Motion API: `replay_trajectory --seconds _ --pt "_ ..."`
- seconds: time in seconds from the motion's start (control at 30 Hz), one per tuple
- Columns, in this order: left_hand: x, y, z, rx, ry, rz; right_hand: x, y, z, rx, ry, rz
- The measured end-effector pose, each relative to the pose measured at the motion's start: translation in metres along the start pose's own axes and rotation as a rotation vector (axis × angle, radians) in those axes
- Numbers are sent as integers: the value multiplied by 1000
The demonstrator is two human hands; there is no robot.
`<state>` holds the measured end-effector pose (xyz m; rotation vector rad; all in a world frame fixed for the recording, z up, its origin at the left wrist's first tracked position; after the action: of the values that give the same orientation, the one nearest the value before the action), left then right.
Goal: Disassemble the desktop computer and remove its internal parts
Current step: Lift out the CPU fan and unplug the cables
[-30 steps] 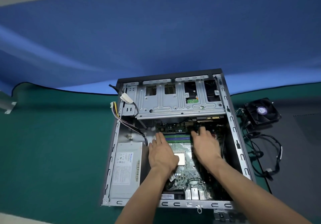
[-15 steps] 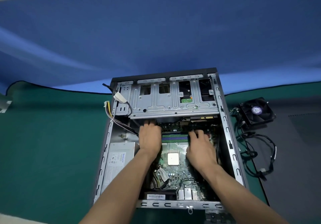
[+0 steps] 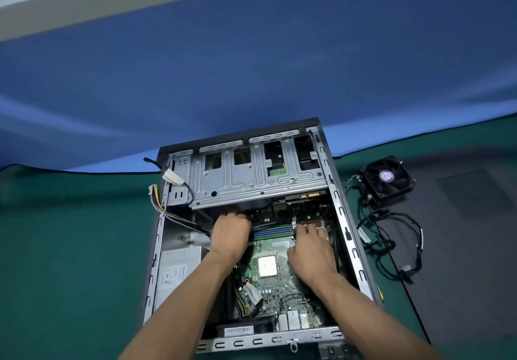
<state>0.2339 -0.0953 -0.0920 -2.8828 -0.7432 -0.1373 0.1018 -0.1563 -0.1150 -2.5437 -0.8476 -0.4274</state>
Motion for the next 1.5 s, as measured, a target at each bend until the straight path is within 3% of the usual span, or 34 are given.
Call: replay_trajectory --seconds 0.1,0.27,0.4,0.5,0.6,0.7,0.93,1.03,1.17,1.3,1.5 --pt "-7 -16 -1 -5 -57 -5 2 1 0 -6 20 13" --pt "8 -46 -19 15 -212 -190 4 1 -1 -40 112 48" --pt "19 -67 -29 82 -603 -361 7 -4 -7 -32 190 53" --pt "22 -79 -34 62 -951 -474 16 -10 -24 -61 414 22" --pt "20 -87 -38 36 -1132 -540 24 -24 -36 -12 788 68" --pt "2 -92 -46 46 -1261 -504 25 -40 -53 3 998 116" --pt "-64 -111 -75 68 -1338 -227 2 -93 -107 -189 970 110" --pt "-73 -123 -74 -14 -1289 -254 -14 -119 -124 -278 955 129" --pt "-80 -134 -76 -128 -991 -288 -42 -149 -139 -373 886 170" --pt "-104 -132 -82 -177 -878 -254 -77 -168 -150 -448 793 193" --pt "-108 -114 -68 -187 -825 -384 -131 -155 -133 -356 663 249"
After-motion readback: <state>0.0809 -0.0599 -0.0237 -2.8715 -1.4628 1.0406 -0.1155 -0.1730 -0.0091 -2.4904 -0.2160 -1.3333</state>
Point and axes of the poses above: each hand's wrist, its own y-axis towards the middle knuckle, its own z-axis out of the palm, x = y × z, the point moved 10 cm from there along y, towards the middle knuckle, and after that the axes turned 8 degrees about -x, right-handed, at the moved point
